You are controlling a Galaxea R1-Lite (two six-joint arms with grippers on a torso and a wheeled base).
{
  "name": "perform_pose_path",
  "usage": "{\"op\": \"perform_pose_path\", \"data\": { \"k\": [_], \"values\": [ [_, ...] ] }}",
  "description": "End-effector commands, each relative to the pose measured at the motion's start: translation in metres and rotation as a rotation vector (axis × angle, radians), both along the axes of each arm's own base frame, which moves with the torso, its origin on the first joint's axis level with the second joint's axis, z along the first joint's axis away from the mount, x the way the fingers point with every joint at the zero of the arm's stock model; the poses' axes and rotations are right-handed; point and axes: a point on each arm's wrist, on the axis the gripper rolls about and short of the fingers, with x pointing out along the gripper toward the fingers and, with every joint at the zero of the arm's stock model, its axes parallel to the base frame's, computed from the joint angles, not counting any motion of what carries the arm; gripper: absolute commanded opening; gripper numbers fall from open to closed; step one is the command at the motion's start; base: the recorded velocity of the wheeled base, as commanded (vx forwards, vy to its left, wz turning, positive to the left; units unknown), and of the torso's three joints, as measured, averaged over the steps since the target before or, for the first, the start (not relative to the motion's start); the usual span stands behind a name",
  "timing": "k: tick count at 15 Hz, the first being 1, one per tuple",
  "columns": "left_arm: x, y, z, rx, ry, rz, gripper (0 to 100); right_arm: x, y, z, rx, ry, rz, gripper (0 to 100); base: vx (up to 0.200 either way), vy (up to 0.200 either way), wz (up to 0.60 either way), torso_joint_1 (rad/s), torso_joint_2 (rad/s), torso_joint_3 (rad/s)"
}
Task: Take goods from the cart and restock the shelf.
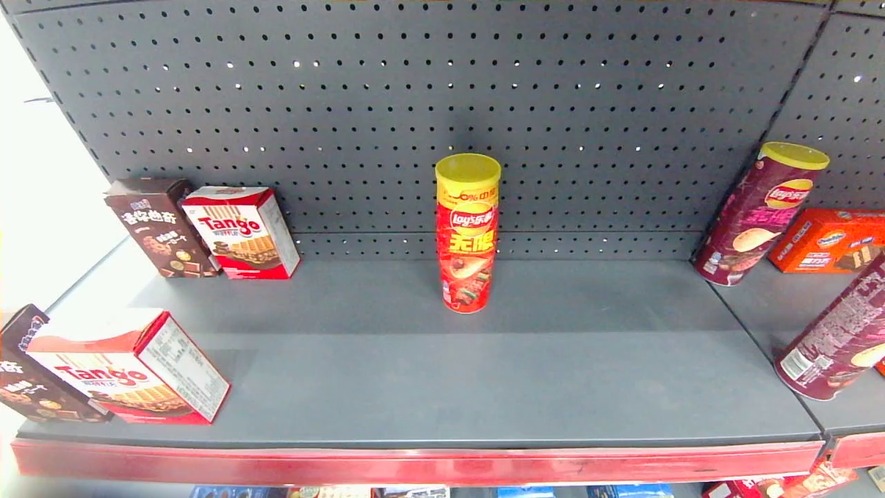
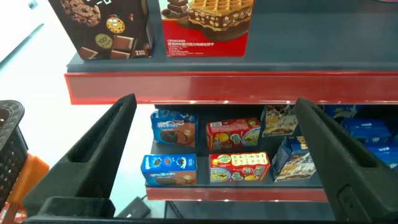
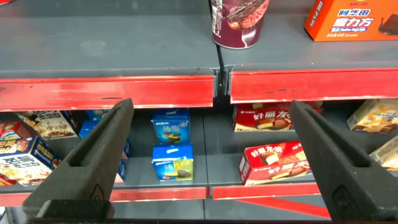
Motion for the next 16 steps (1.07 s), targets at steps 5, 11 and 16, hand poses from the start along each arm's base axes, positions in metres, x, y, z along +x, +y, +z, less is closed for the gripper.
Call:
{"op": "perform_pose_path", "data": {
  "k": [5, 11, 16],
  "values": [
    [0.0001, 0.0, 0.0, -0.001, 0.0, 0.001, 100, 0.0001, 0.0, -0.0001, -0.003, 0.003, 0.002, 100, 0.0, 0.0, 0.12, 0.001, 0.0, 0.0],
    [0.0001, 0.0, 0.0, -0.001, 0.0, 0.001, 100, 0.0, 0.0, -0.0002, 0.0, 0.001, 0.0, 100, 0.0, 0.0, 0.6, 0.002, 0.0, 0.002],
    [0.0001, 0.0, 0.0, -0.001, 0.0, 0.001, 100, 0.0, 0.0, 0.0, 0.0, 0.0, 0.0, 100, 0.0, 0.0, 0.6, 0.002, 0.0, 0.002]
  ]
}}
